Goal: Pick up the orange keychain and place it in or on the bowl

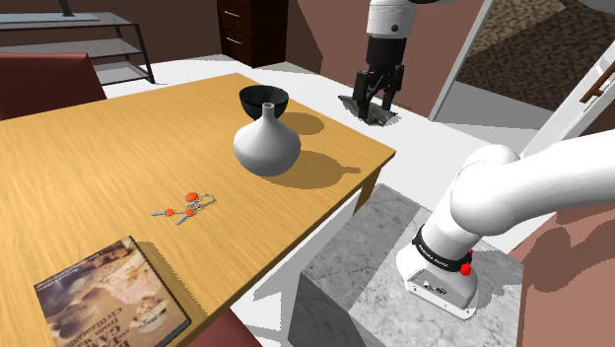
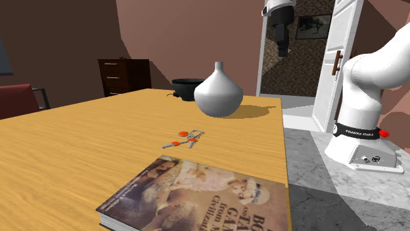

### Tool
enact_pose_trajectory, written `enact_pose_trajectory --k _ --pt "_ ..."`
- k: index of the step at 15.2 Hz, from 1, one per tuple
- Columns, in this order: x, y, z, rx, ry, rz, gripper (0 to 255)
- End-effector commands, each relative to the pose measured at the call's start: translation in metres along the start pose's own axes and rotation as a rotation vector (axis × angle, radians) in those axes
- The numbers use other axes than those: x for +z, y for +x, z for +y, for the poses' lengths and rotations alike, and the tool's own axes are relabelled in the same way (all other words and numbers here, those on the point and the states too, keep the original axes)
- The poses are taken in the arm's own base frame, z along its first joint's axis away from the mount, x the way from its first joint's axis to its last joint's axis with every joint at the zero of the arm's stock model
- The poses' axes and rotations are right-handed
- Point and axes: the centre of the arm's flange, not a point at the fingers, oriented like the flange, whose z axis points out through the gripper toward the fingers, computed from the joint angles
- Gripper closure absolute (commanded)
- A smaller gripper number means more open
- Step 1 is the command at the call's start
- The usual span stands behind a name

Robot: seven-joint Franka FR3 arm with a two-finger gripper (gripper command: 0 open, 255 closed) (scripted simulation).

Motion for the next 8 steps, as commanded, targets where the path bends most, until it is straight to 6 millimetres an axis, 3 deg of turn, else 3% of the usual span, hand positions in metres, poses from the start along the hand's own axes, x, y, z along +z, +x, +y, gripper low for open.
enact_pose_trajectory --k 1,8 --pt "0.0 0.0 0.0 0.0 0.0 0.0 0" --pt "0.029 0.032 -0.079 0.023 0.003 0.03 0"
